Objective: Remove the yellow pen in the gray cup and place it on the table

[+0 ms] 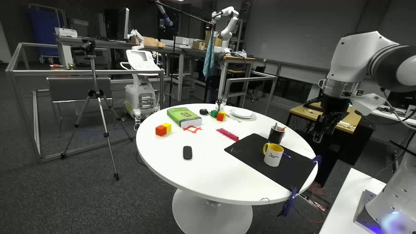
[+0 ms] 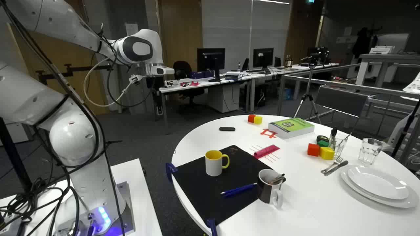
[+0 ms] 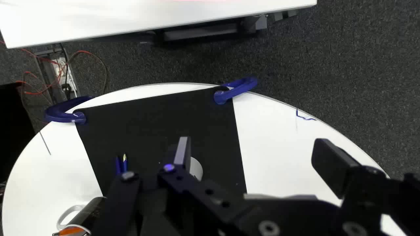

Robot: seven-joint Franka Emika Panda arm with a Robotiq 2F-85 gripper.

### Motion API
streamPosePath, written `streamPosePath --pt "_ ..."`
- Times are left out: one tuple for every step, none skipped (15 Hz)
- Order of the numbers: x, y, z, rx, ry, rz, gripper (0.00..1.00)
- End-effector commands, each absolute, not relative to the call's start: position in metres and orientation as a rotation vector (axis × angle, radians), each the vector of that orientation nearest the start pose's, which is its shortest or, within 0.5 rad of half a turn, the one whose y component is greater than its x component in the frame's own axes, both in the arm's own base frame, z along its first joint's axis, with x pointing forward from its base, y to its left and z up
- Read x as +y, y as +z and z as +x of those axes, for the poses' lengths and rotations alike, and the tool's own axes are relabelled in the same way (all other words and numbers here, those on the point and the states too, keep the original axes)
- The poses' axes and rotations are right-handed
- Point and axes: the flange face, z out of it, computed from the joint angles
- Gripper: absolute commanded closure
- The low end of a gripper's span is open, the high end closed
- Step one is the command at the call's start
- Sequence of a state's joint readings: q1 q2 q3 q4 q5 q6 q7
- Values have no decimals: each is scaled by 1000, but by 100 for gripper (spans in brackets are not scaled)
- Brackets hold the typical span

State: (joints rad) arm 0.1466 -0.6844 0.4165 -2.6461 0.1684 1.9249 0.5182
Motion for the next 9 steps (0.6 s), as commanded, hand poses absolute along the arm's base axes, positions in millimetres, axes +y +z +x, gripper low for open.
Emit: streamPosePath --pt "189 430 285 189 23 -3261 0" --pt "189 430 285 189 23 -3261 0" --pt "189 430 285 189 23 -3261 0" --pt "189 430 285 189 23 -3261 0" --pt "188 428 286 208 31 -3254 0" --pt "185 427 289 239 19 -3253 0" --pt "181 425 292 271 33 -3245 0" --pt "175 425 295 311 29 -3236 0" --pt "167 425 298 358 33 -3218 0"
